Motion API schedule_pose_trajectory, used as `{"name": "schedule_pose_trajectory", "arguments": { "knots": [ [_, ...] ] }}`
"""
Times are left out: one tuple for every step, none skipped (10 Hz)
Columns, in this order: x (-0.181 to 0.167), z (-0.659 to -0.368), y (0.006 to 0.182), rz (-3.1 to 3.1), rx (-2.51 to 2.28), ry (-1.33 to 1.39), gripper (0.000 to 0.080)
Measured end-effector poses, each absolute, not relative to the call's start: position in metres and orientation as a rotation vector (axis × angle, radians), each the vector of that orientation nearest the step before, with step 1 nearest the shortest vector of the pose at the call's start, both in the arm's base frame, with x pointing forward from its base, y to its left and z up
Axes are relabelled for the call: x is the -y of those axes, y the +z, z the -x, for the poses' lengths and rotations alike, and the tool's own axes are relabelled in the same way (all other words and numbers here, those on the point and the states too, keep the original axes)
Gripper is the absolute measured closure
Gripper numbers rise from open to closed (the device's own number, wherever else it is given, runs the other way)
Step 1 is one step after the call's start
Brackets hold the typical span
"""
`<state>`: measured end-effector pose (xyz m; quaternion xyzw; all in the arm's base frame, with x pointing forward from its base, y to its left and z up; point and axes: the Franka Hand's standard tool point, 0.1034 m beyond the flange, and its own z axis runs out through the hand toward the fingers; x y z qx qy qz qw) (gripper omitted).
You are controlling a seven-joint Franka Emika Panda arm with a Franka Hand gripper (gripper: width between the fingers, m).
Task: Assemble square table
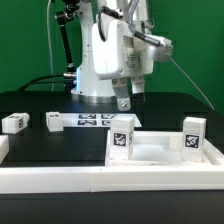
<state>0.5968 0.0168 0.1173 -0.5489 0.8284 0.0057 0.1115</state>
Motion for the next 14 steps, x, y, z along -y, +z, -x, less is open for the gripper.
{"name": "schedule_pose_trajectory", "arguments": {
  "knots": [
    [-0.022, -0.589, 0.120, 1.620, -2.424, 0.018, 0.0151],
    [-0.030, -0.580, 0.116, 1.655, -2.409, 0.015, 0.0151],
    [-0.030, -0.580, 0.115, 1.664, -2.405, 0.016, 0.0151],
    [-0.030, -0.581, 0.115, 1.669, -2.401, 0.014, 0.0151],
    [-0.030, -0.580, 0.114, 1.677, -2.397, 0.014, 0.0151],
    [-0.031, -0.580, 0.114, 1.682, -2.394, 0.014, 0.0151],
    [-0.031, -0.580, 0.113, 1.710, -2.375, 0.010, 0.0151],
    [-0.033, -0.578, 0.111, 1.773, -2.329, 0.010, 0.0151],
    [-0.039, -0.575, 0.109, 1.832, -2.288, 0.013, 0.0151],
    [-0.044, -0.572, 0.108, 1.922, -2.215, 0.007, 0.0151],
    [-0.047, -0.570, 0.109, 1.987, -2.155, 0.005, 0.0151],
    [-0.048, -0.566, 0.106, 2.009, -2.134, -0.009, 0.0151],
    [-0.049, -0.561, 0.100, 2.018, -2.138, 0.001, 0.0151],
    [-0.049, -0.562, 0.101, 2.017, -2.137, -0.001, 0.0151]
  ]
}}
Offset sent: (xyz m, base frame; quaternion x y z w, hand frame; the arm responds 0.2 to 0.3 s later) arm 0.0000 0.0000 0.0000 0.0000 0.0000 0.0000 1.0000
